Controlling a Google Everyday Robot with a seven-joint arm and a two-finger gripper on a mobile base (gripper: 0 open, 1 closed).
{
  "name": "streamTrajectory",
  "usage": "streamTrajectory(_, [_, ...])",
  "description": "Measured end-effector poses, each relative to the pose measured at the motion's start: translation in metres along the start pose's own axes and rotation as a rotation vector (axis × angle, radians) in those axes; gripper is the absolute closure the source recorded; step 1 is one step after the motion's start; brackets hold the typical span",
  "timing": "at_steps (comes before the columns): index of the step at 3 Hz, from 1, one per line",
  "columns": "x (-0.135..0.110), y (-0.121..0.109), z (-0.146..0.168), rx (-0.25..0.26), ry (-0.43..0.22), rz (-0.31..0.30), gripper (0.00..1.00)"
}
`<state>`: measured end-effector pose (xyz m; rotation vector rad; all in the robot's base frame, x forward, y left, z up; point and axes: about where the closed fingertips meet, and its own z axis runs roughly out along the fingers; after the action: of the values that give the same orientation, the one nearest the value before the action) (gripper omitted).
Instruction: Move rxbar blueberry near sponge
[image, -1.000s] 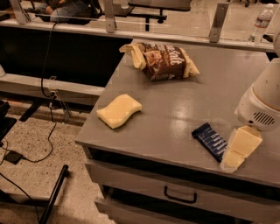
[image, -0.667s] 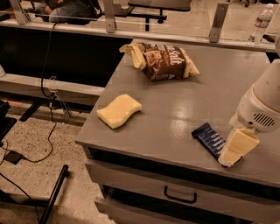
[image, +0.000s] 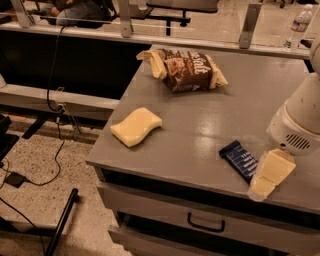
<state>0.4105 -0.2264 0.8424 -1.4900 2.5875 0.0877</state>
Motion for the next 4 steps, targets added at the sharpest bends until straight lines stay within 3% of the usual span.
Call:
streamTrajectory(2, [-0.0017,0.0094,0.0112,0.025,0.021,0.018,0.0])
streamTrajectory(3, [-0.0017,0.0096,0.0095,0.028,0.019,0.018,0.19])
streamTrajectory(4, [-0.0017,0.0101,0.0082,0.032,0.018,0.017,0.44])
